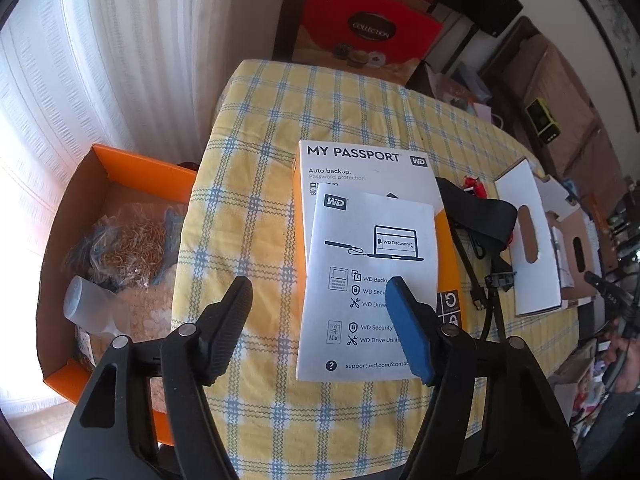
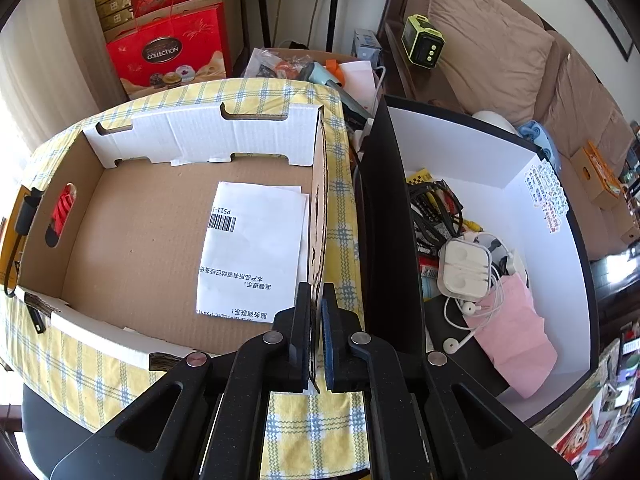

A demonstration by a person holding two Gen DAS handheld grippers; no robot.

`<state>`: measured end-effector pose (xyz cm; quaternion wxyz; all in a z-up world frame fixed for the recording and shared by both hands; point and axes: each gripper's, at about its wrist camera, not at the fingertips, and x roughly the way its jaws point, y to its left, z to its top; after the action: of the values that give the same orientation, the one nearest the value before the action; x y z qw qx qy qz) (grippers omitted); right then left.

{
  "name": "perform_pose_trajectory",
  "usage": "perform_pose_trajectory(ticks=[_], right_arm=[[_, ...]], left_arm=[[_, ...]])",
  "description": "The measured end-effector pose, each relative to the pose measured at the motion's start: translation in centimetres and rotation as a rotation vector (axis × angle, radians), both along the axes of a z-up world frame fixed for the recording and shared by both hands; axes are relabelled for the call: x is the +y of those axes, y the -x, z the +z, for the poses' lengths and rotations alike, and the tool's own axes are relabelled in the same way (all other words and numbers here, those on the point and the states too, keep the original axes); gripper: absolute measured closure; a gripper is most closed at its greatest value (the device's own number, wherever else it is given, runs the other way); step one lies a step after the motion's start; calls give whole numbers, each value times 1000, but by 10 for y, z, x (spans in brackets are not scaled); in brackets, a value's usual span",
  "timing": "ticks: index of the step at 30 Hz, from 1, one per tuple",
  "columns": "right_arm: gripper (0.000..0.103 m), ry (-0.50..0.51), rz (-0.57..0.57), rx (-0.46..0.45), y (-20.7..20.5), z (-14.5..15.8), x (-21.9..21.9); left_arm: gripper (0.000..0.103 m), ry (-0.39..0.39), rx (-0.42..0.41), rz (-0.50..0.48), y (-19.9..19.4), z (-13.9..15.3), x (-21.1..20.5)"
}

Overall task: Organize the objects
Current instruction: 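Close the left tool on the edge of the WD instruction sheet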

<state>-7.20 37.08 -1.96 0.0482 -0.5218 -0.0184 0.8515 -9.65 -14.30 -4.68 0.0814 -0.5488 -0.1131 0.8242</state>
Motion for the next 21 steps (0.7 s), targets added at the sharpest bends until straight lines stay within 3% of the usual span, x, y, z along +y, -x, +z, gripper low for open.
perform_pose_trajectory(ticks=[1, 4, 9, 12, 17, 19, 20, 21], right_arm=[[99, -1, 0, 0, 0, 0, 0], [99, 3, -2, 1, 0, 0, 0], [99, 5, -3, 0, 0, 0, 1], [99, 8, -4, -1, 1, -1, 1], [98, 11, -5, 0, 1, -2, 2], [98, 12, -5, 1, 2, -2, 2], [98, 11, -4, 1, 2, -2, 2], [98, 10, -5, 1, 2, -2, 2]], left_arm=[[42, -9, -2, -1, 0, 0, -1], [65, -55, -10, 5, 0, 3, -4], [96, -48, 10, 14, -5, 12, -6], [103, -54, 31, 14, -8, 20, -7], [102, -15, 47, -5, -10, 29, -1], [82, -2, 34, 9, -8, 26, 0], [49, -9, 30, 12, -6, 25, 0], [23, -2, 40, 21, -7, 24, 1]])
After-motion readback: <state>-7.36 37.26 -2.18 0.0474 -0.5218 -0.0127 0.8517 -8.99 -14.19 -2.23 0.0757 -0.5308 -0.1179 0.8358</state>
